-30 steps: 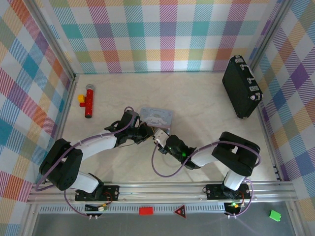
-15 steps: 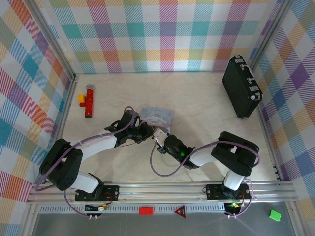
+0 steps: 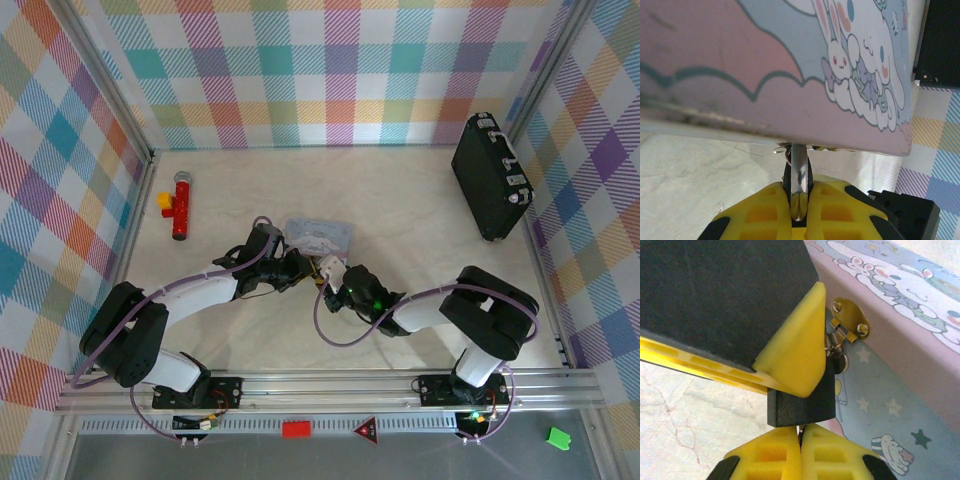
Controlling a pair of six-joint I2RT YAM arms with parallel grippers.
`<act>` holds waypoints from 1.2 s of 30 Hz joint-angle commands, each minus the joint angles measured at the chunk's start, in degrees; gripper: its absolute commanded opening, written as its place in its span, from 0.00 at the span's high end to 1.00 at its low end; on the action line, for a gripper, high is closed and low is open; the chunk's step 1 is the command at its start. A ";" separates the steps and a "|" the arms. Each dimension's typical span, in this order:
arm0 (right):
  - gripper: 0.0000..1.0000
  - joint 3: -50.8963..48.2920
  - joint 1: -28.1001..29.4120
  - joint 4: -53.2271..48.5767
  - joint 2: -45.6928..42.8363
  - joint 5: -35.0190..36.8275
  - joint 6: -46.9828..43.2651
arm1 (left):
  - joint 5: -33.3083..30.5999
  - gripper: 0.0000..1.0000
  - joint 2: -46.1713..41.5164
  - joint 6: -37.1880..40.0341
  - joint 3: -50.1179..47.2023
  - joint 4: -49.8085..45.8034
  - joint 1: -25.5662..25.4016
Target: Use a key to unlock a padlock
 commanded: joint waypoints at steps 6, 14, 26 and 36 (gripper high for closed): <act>1.00 -0.33 -2.73 -0.01 -1.44 -6.11 6.14 | 1.08 1.00 0.45 0.75 2.20 0.20 -0.45; 1.00 2.91 -2.73 -6.74 -0.70 -5.48 7.08 | -0.60 0.86 4.06 2.92 2.60 0.95 -0.45; 1.00 6.21 -4.01 -15.17 0.17 -5.87 8.31 | -5.39 0.55 5.68 4.27 1.23 2.22 0.82; 1.00 9.56 -6.16 -23.62 0.12 -10.68 11.41 | -11.11 0.51 1.52 9.96 1.97 -6.20 3.72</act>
